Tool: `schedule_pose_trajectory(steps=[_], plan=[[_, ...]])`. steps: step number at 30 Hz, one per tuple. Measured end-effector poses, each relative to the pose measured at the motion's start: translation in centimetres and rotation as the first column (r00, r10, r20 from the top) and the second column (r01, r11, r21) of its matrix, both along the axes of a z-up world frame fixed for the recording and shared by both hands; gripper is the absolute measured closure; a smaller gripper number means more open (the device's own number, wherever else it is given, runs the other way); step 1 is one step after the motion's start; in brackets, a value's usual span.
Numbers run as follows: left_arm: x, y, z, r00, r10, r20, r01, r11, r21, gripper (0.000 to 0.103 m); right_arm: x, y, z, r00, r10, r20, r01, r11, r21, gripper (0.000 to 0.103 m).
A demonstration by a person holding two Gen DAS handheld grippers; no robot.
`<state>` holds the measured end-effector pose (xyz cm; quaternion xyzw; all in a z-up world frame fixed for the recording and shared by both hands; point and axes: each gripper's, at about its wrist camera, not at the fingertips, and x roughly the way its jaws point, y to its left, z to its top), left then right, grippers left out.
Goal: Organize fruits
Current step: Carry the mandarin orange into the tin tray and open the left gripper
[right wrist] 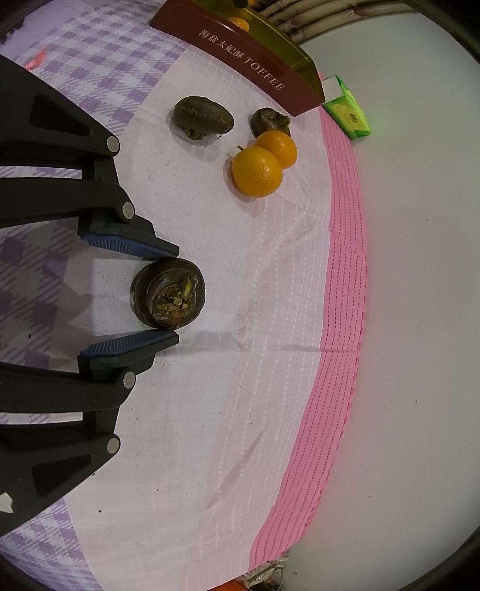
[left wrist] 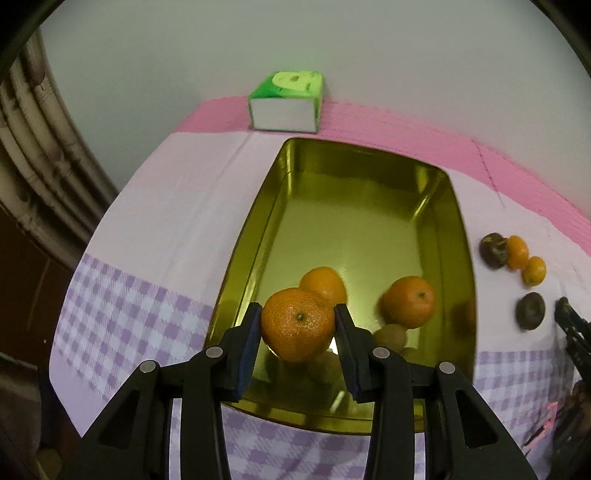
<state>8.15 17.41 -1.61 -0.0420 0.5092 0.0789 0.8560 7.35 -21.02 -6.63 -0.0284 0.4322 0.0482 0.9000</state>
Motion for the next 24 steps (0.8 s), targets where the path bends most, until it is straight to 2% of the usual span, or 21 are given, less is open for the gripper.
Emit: schedule_pose_trajectory(steps=[12,24], plan=[[0.2,1.1,-2.4,0.998,0.018,-0.055,-0.018,1.0,-0.001,0.063,0.1,0.1,-0.1,1.0,0.001,0.001,-0.001,1.0,-0.006,0.066],[0.5,0.7,-3.8,0.995,-0.012,-0.094,0.014,1.0,0.026,0.063,0.2,0.1,-0.1,1.0,0.002,0.001,-0.002,1.0,-0.006,0.066]])
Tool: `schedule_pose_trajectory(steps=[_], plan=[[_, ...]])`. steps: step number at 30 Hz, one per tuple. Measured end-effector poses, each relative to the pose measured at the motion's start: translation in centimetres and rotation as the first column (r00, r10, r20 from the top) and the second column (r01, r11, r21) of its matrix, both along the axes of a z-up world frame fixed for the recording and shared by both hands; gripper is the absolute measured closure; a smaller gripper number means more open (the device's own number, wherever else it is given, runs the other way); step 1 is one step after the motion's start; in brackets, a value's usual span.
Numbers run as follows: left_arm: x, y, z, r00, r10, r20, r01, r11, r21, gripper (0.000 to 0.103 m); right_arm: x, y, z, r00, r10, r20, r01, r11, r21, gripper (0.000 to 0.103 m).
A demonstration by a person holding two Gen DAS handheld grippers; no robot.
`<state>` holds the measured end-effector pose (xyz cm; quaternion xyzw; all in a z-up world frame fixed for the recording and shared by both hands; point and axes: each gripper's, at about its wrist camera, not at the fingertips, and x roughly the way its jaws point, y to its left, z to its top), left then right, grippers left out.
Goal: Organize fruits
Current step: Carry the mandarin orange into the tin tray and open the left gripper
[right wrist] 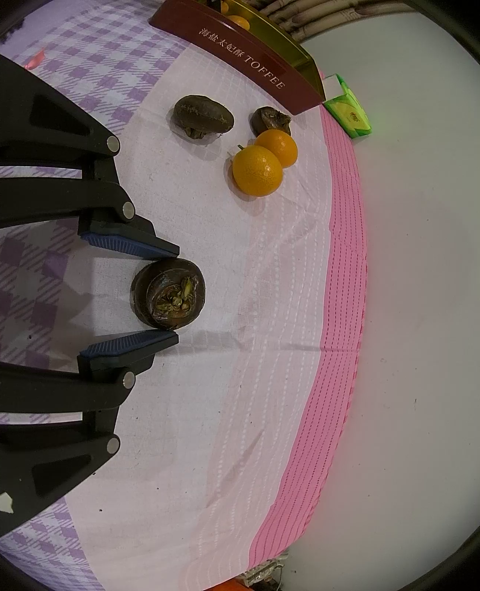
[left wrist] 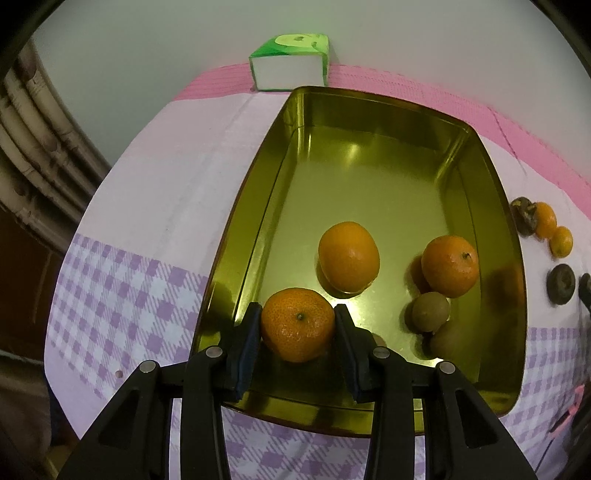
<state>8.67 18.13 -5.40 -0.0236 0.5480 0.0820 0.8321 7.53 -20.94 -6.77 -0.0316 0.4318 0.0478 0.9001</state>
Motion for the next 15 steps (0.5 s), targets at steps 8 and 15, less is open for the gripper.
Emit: schedule_pose_trajectory(steps=[8,15], plan=[[0.0,-0.72,-0.2,1.0,-0.016,-0.002,0.016,1.0,0.026,0.062,-0.01,0.03,0.0,1.0,0.0,0.0,0.0,1.0,0.0,0.066],[-0.1,-0.68,0.37,1.0,-0.018,0.012,0.018,0.999,0.039,0.058,-0.02,0.07,-0.01,1.0,0.0,0.001,0.0,1.0,-0.001,0.066]])
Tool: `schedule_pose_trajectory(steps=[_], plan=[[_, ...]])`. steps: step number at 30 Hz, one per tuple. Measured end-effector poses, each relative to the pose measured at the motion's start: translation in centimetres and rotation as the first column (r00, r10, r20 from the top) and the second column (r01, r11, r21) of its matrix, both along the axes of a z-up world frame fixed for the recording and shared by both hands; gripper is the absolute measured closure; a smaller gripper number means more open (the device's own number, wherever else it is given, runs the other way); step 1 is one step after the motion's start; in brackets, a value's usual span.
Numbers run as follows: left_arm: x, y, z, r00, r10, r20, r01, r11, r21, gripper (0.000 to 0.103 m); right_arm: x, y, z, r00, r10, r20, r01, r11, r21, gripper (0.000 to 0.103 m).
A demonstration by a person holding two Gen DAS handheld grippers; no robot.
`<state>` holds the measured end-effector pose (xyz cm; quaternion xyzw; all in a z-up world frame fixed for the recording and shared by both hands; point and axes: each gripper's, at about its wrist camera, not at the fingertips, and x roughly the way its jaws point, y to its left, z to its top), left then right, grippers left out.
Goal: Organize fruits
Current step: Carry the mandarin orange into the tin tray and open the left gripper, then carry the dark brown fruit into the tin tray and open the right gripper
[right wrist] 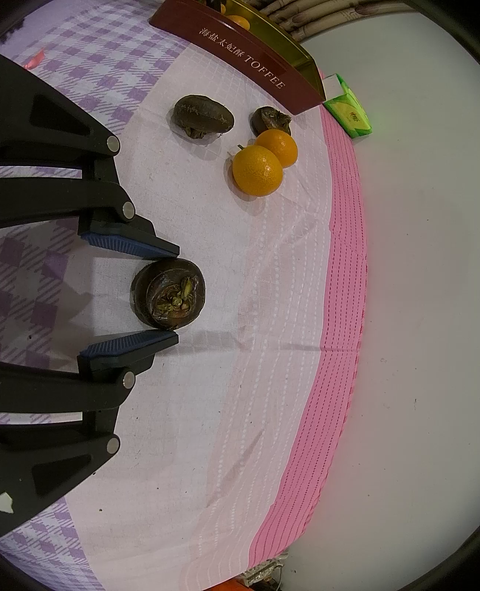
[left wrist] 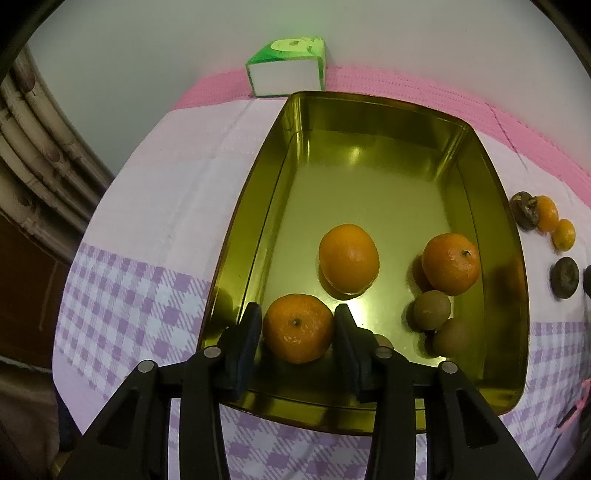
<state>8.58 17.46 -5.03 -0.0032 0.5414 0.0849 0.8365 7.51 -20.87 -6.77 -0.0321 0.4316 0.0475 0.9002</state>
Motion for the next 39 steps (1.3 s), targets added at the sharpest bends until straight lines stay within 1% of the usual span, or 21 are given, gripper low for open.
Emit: schedule_pose_trajectory(steps=[2,4,9,18,22,28,32,35,39], plan=[[-0.1,0.0,0.2,1.0,-0.004,0.008,0.004,1.0,0.011,0.055,0.0,0.0,0.0,1.0,0.0,0.0,0.0,1.0,0.001,0.066],[-0.3,-0.1,0.5,1.0,-0.008,0.017,0.008,1.0,0.018,0.049,0.0,0.0,0.0,1.0,0.0,0.0,0.0,1.0,0.0,0.066],[-0.6,-0.5,1.8,0.998,-0.026,0.055,0.024,0.999,0.041,0.041,0.0,0.0,0.0,1.0,0.0,0.0,0.0,1.0,0.0,0.066],[-1.2,-0.4,3.7,0.995,-0.028,0.097,0.024,0.999,0.046,0.031,0.0,0.0,0.0,1.0,0.0,0.001,0.0,1.0,-0.002,0.066],[-2.3,0.2,4.6,0.993,-0.033,0.11,0.028,0.998,0.051,0.026,0.1,-0.1,0.0,1.0,-0.003,0.001,0.003,1.0,0.004,0.067],[-3.6,1.1,5.5,0.991,-0.03,0.131,0.021,0.998,0.065,0.023,0.3,0.0,0.0,1.0,-0.014,0.001,0.014,1.0,0.006,0.067],[-4.2,1.9,5.8,0.989,0.0,0.15,-0.009,0.998,0.06,0.022,0.2,0.1,0.0,0.999,-0.032,-0.002,0.032,0.999,0.001,0.067],[-4.2,2.7,5.7,0.988,0.023,0.153,-0.031,0.998,0.048,0.02,0.1,0.4,0.2,0.999,-0.035,-0.007,0.035,0.999,-0.01,0.067],[-4.2,3.2,5.7,0.987,0.042,0.155,-0.049,0.998,0.04,0.019,-0.2,0.8,1.0,1.0,-0.03,0.001,0.03,0.999,-0.023,0.067]])
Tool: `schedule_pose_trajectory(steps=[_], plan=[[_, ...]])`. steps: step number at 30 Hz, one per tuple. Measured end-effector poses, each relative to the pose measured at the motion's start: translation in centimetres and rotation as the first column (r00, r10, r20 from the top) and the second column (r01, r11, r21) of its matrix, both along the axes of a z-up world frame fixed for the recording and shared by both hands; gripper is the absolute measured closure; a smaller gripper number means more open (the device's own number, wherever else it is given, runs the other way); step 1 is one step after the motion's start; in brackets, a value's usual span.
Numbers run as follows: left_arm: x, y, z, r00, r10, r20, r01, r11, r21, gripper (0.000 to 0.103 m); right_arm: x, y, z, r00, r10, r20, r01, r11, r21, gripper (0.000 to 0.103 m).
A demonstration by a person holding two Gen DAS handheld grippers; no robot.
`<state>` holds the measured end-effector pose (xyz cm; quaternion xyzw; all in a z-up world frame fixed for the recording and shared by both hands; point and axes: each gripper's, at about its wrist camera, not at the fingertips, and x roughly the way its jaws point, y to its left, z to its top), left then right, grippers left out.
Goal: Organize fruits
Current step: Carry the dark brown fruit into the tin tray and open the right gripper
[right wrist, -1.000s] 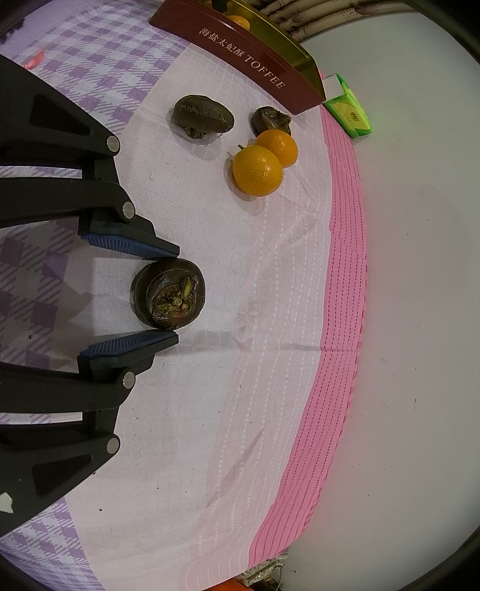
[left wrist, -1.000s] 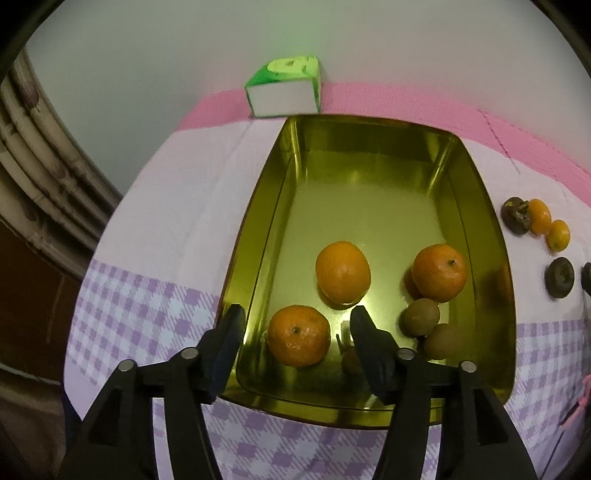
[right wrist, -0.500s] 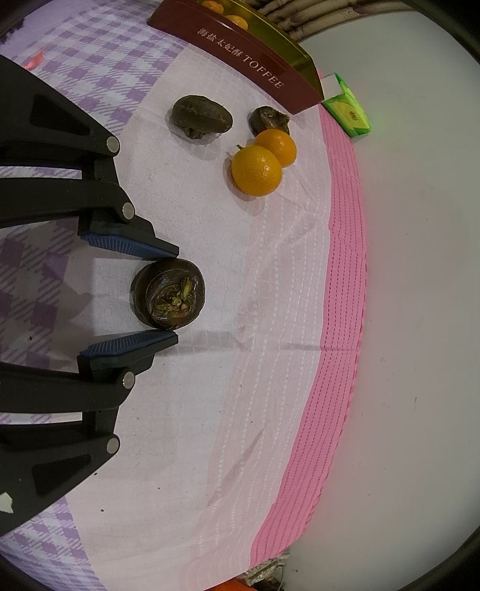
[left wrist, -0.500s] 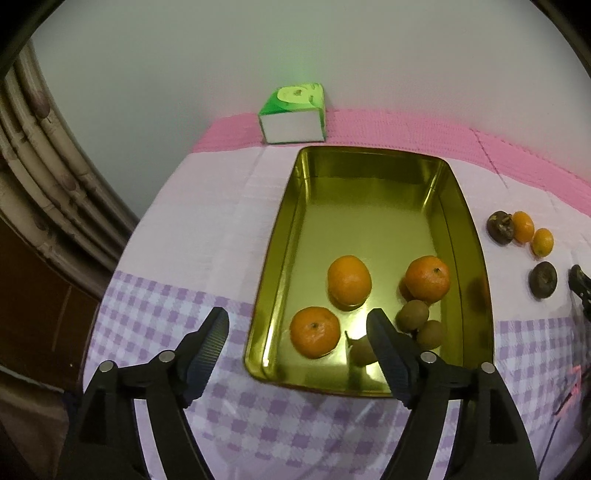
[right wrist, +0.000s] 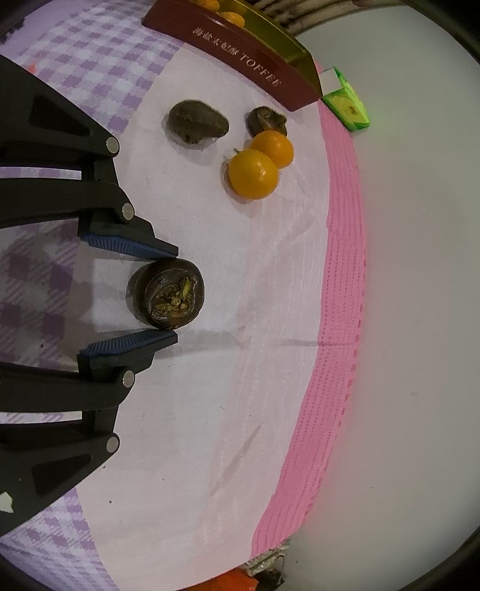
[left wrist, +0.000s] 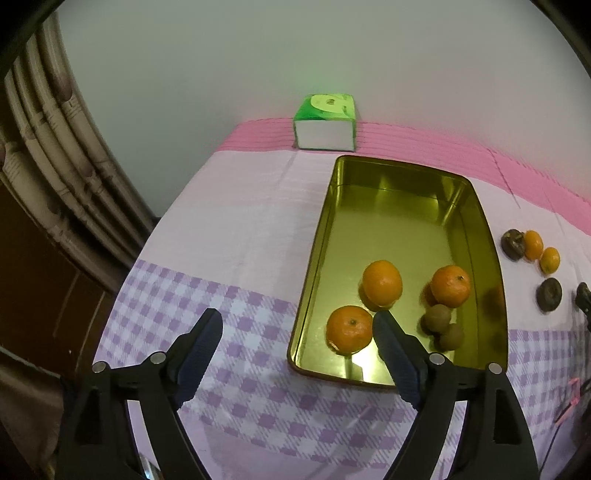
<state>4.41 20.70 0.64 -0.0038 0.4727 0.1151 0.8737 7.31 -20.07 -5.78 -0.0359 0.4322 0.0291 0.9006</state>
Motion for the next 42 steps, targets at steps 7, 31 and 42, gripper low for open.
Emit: schedule_pose_trajectory(steps=[7,31,42], plan=[[-0.1,0.4,0.4,1.0,0.014,0.017,-0.014,1.0,-0.003,0.017,-0.8,2.9,2.7,0.997,0.069,0.036,-0.069,0.998,0.01,0.067],[-1.3,4.9,1.6,0.974,0.221,0.057,-0.218,0.974,-0.063,0.015,-2.5,25.5,5.7,0.837,0.545,0.037,-0.547,0.835,0.062,0.067],[-1.3,5.0,1.2,0.975,0.219,0.046,-0.216,0.974,-0.067,0.015,-2.4,27.0,3.6,0.829,0.559,-0.012,-0.558,0.829,0.041,0.067]])
